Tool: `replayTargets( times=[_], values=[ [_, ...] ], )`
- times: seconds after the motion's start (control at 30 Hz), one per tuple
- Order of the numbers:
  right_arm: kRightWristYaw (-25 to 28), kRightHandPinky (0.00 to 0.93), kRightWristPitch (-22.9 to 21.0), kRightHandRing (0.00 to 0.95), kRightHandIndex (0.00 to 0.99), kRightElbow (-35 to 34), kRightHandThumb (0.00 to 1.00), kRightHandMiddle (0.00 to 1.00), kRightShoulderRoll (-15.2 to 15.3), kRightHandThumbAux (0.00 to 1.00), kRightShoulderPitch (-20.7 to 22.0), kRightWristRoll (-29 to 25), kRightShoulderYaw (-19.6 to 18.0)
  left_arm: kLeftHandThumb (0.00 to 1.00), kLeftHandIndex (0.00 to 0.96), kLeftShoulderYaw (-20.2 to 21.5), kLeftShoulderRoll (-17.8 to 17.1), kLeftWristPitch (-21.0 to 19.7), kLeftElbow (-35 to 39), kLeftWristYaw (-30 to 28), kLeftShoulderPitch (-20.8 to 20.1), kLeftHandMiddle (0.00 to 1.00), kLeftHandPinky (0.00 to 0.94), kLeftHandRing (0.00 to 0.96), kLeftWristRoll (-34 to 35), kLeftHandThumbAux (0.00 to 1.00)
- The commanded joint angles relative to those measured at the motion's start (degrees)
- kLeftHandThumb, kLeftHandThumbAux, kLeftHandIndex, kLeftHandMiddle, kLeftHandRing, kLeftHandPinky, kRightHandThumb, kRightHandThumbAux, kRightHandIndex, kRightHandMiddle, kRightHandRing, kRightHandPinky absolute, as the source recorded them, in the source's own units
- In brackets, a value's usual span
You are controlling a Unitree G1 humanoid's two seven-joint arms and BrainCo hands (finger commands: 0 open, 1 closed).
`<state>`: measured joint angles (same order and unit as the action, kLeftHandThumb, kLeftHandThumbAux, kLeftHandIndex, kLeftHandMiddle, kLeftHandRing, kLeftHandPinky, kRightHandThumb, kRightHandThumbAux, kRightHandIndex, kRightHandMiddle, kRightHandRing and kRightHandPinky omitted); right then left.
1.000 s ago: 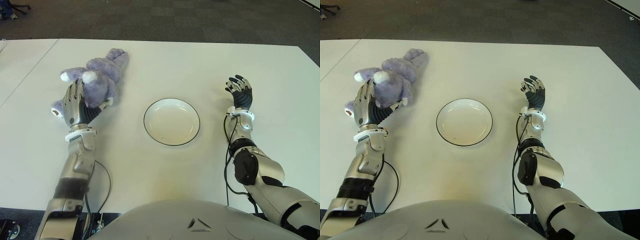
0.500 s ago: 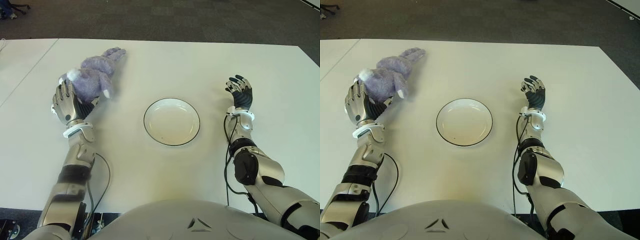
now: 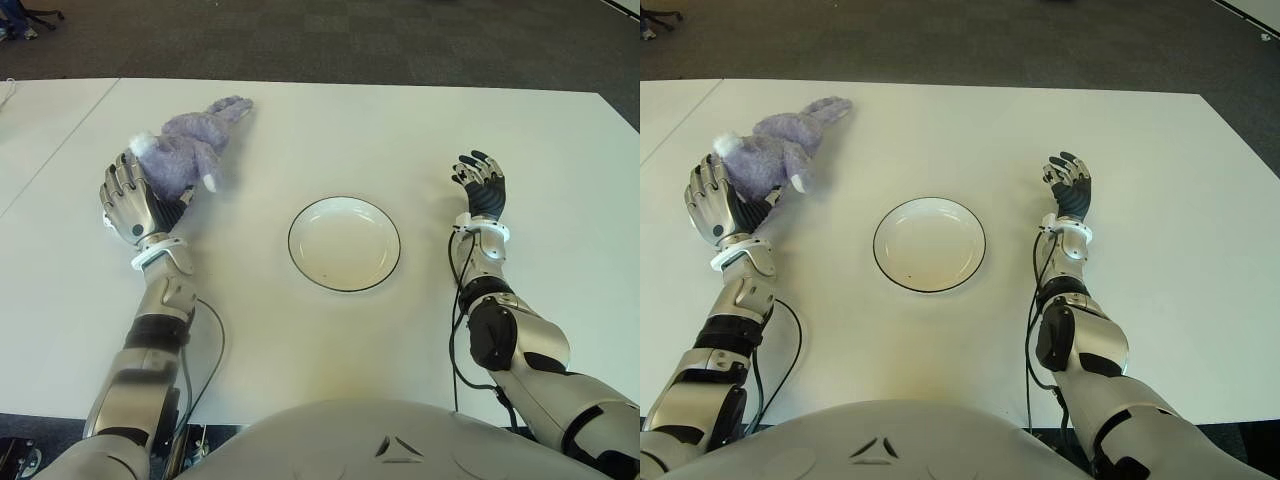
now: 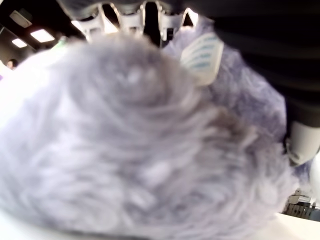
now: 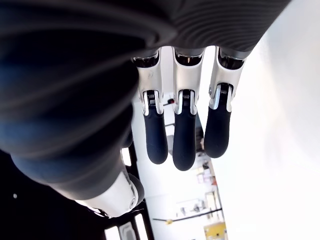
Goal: Put the doll into the plate.
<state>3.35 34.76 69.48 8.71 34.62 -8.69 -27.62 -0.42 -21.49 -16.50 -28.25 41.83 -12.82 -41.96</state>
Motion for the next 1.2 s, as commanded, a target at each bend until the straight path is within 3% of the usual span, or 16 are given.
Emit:
replayTargets(
  times=[0.03, 0.6, 0.7, 0.73, 0.77, 0.8, 0.83, 0.87, 0.9, 0.97, 1.0, 1.07, 1.2],
  values=[
    [-1.4, 0.385, -8.2, 0.368, 0.267, 7.7, 0.476, 0.339, -3.4, 0.883, -10.8, -0.2, -0.1, 0.094, 0.079, -0.5, 2.7, -0.6, -4.3, 2.6, 0.7, 0.000, 0.000, 0.000, 1.7, 0.506],
    [-1.8, 0.388, -8.1, 0.364, 0.261, 7.6, 0.455, 0.333, -3.4, 0.887, -10.7, -0.2, 0.1, 0.041, 0.100, -0.9, 2.7, 0.3, -6.7, 4.5, -1.1, 0.009, 0.000, 0.000, 3.4, 0.504],
    [-1.9, 0.394, -8.1, 0.364, 0.260, 7.6, 0.459, 0.331, -3.4, 0.884, -10.7, -0.2, 0.1, 0.131, 0.192, -1.0, 2.4, 2.5, -10.8, 6.6, -3.6, 0.138, 0.288, 0.195, 3.7, 0.521],
    [-1.9, 0.401, -8.1, 0.368, 0.263, 7.6, 0.463, 0.335, -3.4, 0.884, -10.7, -0.2, 0.1, 0.275, 0.259, -1.0, 2.3, 3.1, -11.8, 7.1, -4.2, 0.228, 0.402, 0.309, 3.9, 0.532],
    [-1.9, 0.402, -8.1, 0.369, 0.263, 7.6, 0.464, 0.336, -3.4, 0.884, -10.6, -0.3, 0.0, 0.300, 0.270, -0.9, 2.2, 3.9, -13.0, 7.6, -5.0, 0.243, 0.421, 0.328, 4.2, 0.533],
    [-1.8, 0.411, -8.1, 0.374, 0.267, 7.6, 0.467, 0.341, -3.4, 0.886, -10.6, -0.4, -0.1, 0.596, 0.381, -0.8, 2.1, 4.5, -14.0, 8.0, -5.6, 0.335, 0.476, 0.399, 4.5, 0.654],
    [-1.8, 0.413, -8.1, 0.375, 0.268, 7.6, 0.469, 0.343, -3.4, 0.886, -10.6, -0.5, -0.1, 0.670, 0.409, -0.7, 2.0, 4.9, -14.7, 8.2, -6.0, 0.359, 0.490, 0.417, 4.8, 0.684],
    [-1.8, 0.413, -8.1, 0.375, 0.268, 7.6, 0.469, 0.343, -3.4, 0.886, -10.6, -0.5, -0.1, 0.683, 0.414, -0.5, 1.6, 5.8, -16.9, 8.3, -7.6, 0.363, 0.493, 0.420, 5.4, 0.689],
    [-1.8, 0.407, -8.1, 0.376, 0.271, 7.6, 0.471, 0.345, -3.4, 0.886, -10.6, -0.5, -0.1, 0.703, 0.424, -0.3, 1.4, 6.5, -18.5, 8.4, -8.8, 0.457, 0.551, 0.495, 5.9, 0.688],
    [-1.8, 0.402, -8.1, 0.376, 0.272, 7.6, 0.471, 0.345, -3.4, 0.886, -10.7, -0.5, -0.1, 0.710, 0.427, 0.5, 0.7, 8.1, -25.4, 8.3, -13.4, 0.502, 0.582, 0.533, 7.5, 0.687],
    [-1.7, 0.395, -8.1, 0.374, 0.271, 7.6, 0.470, 0.345, -3.4, 0.883, -10.7, -0.5, -0.1, 0.716, 0.429, 0.7, 0.6, 8.6, -28.3, 8.3, -15.3, 0.594, 0.673, 0.623, 8.2, 0.686],
    [-1.6, 0.398, -8.2, 0.374, 0.270, 7.6, 0.466, 0.344, -3.4, 0.882, -10.6, -0.7, -0.2, 0.720, 0.433, 1.2, 0.5, 8.9, -33.4, 8.0, -18.7, 0.662, 0.758, 0.689, 9.4, 0.686],
    [-1.6, 0.406, -8.3, 0.380, 0.265, 7.7, 0.465, 0.346, -3.4, 0.883, -10.6, -0.8, -0.4, 0.735, 0.442, 1.7, 0.6, 8.8, -40.6, 4.3, -23.2, 0.730, 0.815, 0.744, 11.6, 0.688]
  ],
)
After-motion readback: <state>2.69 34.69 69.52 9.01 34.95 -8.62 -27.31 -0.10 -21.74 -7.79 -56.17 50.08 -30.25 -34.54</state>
